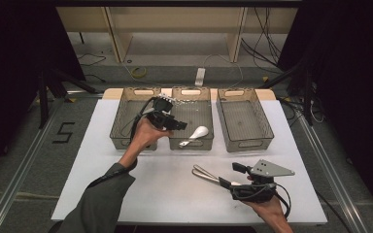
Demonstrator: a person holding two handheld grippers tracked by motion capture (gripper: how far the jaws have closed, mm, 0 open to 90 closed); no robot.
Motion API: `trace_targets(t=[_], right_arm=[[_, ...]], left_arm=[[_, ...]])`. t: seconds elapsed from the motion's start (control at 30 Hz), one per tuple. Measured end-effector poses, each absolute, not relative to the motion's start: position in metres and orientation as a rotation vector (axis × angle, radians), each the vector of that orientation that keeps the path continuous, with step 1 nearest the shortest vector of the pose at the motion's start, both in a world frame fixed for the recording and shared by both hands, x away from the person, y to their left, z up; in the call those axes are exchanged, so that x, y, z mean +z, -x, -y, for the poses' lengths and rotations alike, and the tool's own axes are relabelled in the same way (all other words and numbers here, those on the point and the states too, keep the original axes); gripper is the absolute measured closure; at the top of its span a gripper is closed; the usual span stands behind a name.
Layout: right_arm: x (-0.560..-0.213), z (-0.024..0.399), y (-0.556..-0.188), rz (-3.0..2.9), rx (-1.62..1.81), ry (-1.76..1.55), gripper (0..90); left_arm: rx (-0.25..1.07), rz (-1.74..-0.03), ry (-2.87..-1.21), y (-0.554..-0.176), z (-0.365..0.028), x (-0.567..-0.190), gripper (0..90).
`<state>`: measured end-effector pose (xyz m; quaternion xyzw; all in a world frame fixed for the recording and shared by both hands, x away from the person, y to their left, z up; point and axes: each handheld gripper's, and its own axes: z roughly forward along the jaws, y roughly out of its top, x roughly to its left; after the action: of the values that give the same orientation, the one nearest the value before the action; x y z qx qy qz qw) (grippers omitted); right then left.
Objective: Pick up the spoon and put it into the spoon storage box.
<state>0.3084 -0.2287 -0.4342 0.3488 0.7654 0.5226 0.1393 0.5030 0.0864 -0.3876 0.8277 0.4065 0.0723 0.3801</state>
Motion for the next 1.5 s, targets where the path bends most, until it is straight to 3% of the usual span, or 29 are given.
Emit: trace_targets(t=[0.57,0.9,1.5], right_arm=[[-0.434,0.228,-0.314,-2.247,1.401,-1.023,26.8],[-0.436,0.224,-0.323,-2.336,1.305,-1.021,26.8],[-0.438,0.215,-0.338,-2.51,1.089,-0.932,29.1]], left_arm=[[0.186,-0.972,-2.034,-0.437,-0.157,-0.398,25.7],[0.238,-0.961,-1.992,-0.406,-0.172,-0.407,19.3],[0.266,-0.93,-1.945,-0.377,-0.18,-0.415,16.1]])
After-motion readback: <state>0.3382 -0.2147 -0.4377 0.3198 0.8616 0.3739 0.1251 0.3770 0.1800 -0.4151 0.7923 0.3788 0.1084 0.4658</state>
